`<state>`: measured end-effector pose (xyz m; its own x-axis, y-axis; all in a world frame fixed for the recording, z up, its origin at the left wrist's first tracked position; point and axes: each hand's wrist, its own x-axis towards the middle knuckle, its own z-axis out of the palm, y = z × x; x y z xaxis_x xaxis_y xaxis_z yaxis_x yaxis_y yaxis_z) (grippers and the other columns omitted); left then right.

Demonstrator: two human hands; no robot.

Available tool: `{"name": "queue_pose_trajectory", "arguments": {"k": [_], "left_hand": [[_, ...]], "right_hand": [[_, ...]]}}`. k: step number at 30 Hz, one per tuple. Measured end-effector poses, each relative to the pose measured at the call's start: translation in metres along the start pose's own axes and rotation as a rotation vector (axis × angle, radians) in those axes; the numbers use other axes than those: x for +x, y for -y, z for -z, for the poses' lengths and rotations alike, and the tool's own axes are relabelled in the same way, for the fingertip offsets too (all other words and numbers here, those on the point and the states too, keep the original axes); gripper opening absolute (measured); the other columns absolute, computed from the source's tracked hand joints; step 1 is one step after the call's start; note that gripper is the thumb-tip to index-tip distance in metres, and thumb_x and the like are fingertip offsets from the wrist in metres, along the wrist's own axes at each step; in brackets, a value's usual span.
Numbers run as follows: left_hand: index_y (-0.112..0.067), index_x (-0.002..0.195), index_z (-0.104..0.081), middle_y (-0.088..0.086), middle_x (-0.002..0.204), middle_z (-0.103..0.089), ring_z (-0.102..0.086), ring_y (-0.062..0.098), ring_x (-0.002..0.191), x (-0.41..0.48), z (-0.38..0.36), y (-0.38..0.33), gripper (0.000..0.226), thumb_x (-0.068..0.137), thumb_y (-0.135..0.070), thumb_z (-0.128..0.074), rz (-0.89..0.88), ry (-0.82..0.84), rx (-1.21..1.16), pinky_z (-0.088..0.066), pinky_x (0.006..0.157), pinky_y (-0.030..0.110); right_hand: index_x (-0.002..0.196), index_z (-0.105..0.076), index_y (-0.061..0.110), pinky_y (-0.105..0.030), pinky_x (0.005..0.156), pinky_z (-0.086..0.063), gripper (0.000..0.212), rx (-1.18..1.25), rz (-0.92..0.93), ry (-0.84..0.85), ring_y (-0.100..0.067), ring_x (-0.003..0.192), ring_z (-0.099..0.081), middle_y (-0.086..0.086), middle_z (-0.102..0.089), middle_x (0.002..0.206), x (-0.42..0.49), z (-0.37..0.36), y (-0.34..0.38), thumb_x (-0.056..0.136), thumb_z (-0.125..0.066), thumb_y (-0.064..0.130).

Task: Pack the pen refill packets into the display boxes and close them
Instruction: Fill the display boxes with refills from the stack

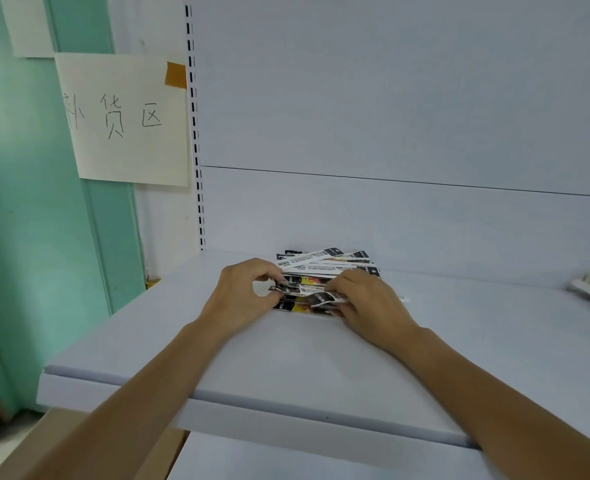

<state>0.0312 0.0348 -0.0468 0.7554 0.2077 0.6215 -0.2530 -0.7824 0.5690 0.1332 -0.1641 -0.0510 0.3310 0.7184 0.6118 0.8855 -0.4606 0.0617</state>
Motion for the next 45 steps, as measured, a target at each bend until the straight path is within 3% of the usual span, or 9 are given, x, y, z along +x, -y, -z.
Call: {"name": "queue_pose_trajectory", "arguments": {"k": [5,14,24,30,33,37,41,44,45], "left_hand": [[-0.016,0.086,-0.07,-0.013,0.093,-0.065,-0.061,-0.001,0.09,-0.001,-0.002,-0.004,0.018,0.071,-0.017,-0.079,0.031,-0.03,-0.056,-0.043,0.084,0.004],[-0.025,0.093,-0.06,-0.014,0.085,-0.065,-0.058,-0.012,0.081,-0.001,0.002,-0.006,0.03,0.071,-0.018,-0.08,0.073,-0.005,-0.111,-0.042,0.075,0.0],[-0.025,0.112,-0.054,-0.009,0.093,-0.059,-0.056,0.004,0.085,-0.003,-0.001,-0.005,0.05,0.07,-0.009,-0.077,0.068,0.08,-0.032,-0.043,0.073,0.006],[-0.031,0.097,-0.058,-0.015,0.088,-0.059,-0.053,0.001,0.07,-0.003,0.0,-0.007,0.025,0.079,-0.021,-0.073,0.084,0.056,-0.037,-0.038,0.061,0.006],[-0.03,0.088,-0.059,-0.016,0.083,-0.06,-0.047,0.006,0.06,-0.002,0.001,-0.006,0.017,0.081,-0.019,-0.07,0.09,0.044,0.005,-0.036,0.057,0.006],[-0.031,0.087,-0.06,-0.014,0.081,-0.064,-0.04,0.007,0.054,-0.002,0.0,-0.003,0.014,0.081,-0.022,-0.069,0.098,0.049,0.017,-0.035,0.055,0.01],[-0.03,0.09,-0.06,-0.012,0.081,-0.063,-0.047,0.005,0.059,-0.002,-0.001,-0.002,0.013,0.082,-0.025,-0.069,0.085,0.085,-0.014,-0.038,0.058,0.01],[-0.03,0.091,-0.059,-0.01,0.079,-0.062,-0.05,0.003,0.064,-0.002,-0.001,-0.004,0.017,0.081,-0.025,-0.07,0.092,0.127,-0.004,-0.038,0.061,0.011],[-0.03,0.092,-0.058,-0.01,0.079,-0.062,-0.051,0.004,0.065,-0.003,-0.001,-0.004,0.018,0.08,-0.024,-0.071,0.097,0.137,0.004,-0.039,0.062,0.013]], "right_hand": [[0.086,-0.068,0.014,-0.021,0.062,-0.041,0.016,0.015,-0.015,-0.044,-0.022,0.074,-0.064,0.001,-0.066,0.083,0.0,0.003,0.002,0.074,-0.063,0.022],[0.1,-0.06,0.016,-0.03,0.063,-0.035,0.022,0.043,-0.162,-0.075,-0.023,0.088,-0.06,0.003,-0.068,0.096,0.001,0.011,0.002,0.096,-0.047,0.032],[0.088,-0.055,0.015,-0.033,0.062,-0.037,0.026,0.09,-0.223,0.047,-0.025,0.079,-0.057,-0.002,-0.067,0.086,0.0,0.016,0.007,0.095,-0.045,0.038],[0.083,-0.061,0.009,-0.026,0.06,-0.038,0.022,0.051,-0.046,-0.076,-0.027,0.072,-0.058,-0.004,-0.063,0.082,0.003,0.016,0.006,0.086,-0.044,0.024],[0.09,-0.062,0.007,-0.029,0.062,-0.038,0.016,0.014,-0.074,-0.039,-0.032,0.075,-0.06,-0.007,-0.065,0.086,0.003,0.014,0.007,0.077,-0.053,0.006],[0.101,-0.058,0.009,-0.03,0.065,-0.037,0.017,0.028,-0.112,-0.027,-0.028,0.089,-0.055,-0.007,-0.06,0.101,0.0,0.01,0.009,0.086,-0.053,0.002],[0.092,-0.064,0.013,-0.03,0.044,-0.045,0.024,0.025,-0.121,-0.098,-0.022,0.085,-0.053,-0.009,-0.053,0.107,0.004,0.012,0.008,0.073,-0.068,-0.002],[0.096,-0.066,0.014,-0.033,0.051,-0.046,0.012,0.031,-0.096,-0.082,-0.024,0.08,-0.057,-0.006,-0.055,0.094,0.012,0.02,0.012,0.086,-0.061,0.018],[0.102,-0.065,0.016,-0.033,0.059,-0.047,0.021,0.038,-0.106,-0.029,-0.024,0.083,-0.059,-0.004,-0.058,0.095,0.016,0.022,0.012,0.089,-0.056,0.031]]}}
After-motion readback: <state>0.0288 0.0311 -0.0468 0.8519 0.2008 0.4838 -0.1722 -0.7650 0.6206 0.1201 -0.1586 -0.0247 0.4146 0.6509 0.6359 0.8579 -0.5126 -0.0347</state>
